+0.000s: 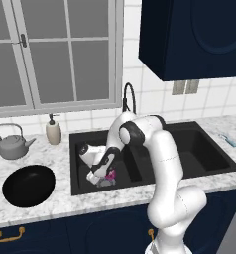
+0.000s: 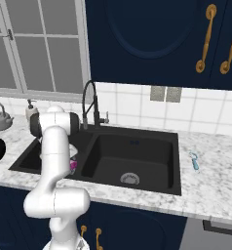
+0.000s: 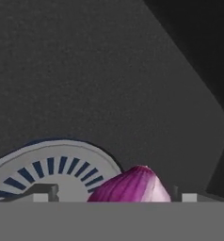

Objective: Pick the onion from the sink and place it in the bowl. Then pick the bowl and place it in the microwave. Then close the microwave door and press the start button.

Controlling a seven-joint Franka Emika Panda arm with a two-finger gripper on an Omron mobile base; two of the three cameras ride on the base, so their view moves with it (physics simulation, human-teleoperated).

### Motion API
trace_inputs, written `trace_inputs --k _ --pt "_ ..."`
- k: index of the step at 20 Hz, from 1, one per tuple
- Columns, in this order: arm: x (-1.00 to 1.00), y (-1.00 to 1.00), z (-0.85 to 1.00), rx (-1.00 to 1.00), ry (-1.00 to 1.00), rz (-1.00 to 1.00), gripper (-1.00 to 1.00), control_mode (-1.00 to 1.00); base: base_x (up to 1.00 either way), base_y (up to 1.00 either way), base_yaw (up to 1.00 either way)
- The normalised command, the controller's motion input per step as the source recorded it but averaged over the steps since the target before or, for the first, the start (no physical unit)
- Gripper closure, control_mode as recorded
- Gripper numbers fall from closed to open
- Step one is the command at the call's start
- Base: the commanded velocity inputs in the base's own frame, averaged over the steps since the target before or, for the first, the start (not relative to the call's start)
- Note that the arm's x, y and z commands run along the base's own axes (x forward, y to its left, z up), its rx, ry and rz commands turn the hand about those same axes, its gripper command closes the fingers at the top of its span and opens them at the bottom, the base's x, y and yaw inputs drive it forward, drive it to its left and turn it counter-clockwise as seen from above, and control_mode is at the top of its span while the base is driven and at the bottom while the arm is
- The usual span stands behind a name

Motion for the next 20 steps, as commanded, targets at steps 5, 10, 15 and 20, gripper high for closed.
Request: trace_inputs --k 5,10,15,20 --pt "-0.04 -0.23 -0.05 0.0 0.0 0.0 -1.0 -1.0 0.0 0.0 0.0" --pt "-0.36 -0.24 -0.02 0.0 0.0 -0.02 -1.0 -1.0 0.0 0.0 0.0" --pt "0.18 -0.01 -0.13 0.0 0.02 0.0 1.0 -1.0 0.0 0.0 0.0" --pt "0.08 -0.01 -0.13 0.0 0.02 0.0 1.0 -1.0 0.0 0.0 0.0"
